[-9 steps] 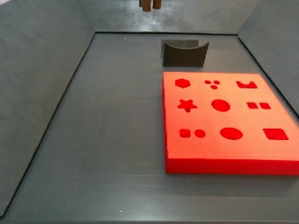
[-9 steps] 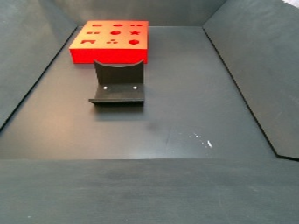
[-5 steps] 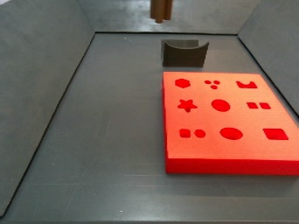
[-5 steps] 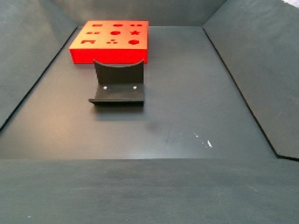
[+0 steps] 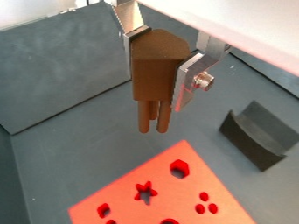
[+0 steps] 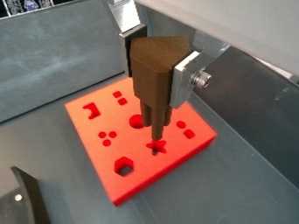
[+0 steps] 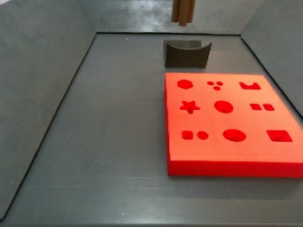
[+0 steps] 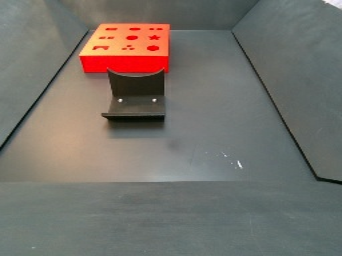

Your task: Insert the 3 prong object.

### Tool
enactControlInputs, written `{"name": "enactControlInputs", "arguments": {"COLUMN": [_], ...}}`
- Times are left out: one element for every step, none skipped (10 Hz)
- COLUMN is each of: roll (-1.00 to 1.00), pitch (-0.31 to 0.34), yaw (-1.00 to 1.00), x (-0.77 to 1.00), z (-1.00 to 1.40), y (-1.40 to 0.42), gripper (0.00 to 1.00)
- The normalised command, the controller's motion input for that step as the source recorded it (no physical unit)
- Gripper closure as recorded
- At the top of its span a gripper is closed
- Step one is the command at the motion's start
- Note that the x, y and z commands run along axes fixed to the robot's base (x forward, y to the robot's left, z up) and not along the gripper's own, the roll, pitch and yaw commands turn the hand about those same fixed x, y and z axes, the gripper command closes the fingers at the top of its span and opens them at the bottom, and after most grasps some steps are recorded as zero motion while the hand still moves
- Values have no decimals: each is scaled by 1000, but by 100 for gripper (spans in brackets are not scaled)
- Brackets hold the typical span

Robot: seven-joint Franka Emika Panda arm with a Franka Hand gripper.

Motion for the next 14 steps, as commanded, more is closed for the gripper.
{"name": "enactControlInputs", "arguments": {"roll": [126,151,189,184,139,0,-179,-240,-246,-201,40,220,407,500], "pitch": [-29,-37,-41,-36,-16,0,-49,-61,-60,-74,-74,-91,-16,0], "yaw": [0,0,0,0,0,80,109,111,111,109,57,0,0,0], "x": [1000,1000,1000,1000,1000,1000,974,957,977,989,1000,1000,1000,949], "z": [0,0,0,0,0,-294,-671,-794,-757,-603,-60,14,3,0], "y": [77,40,26,34,69,143,291,363,326,223,0,-26,-9,-46], "gripper": [100,100,100,100,100,100,100,100,100,100,100,100,100,100]}}
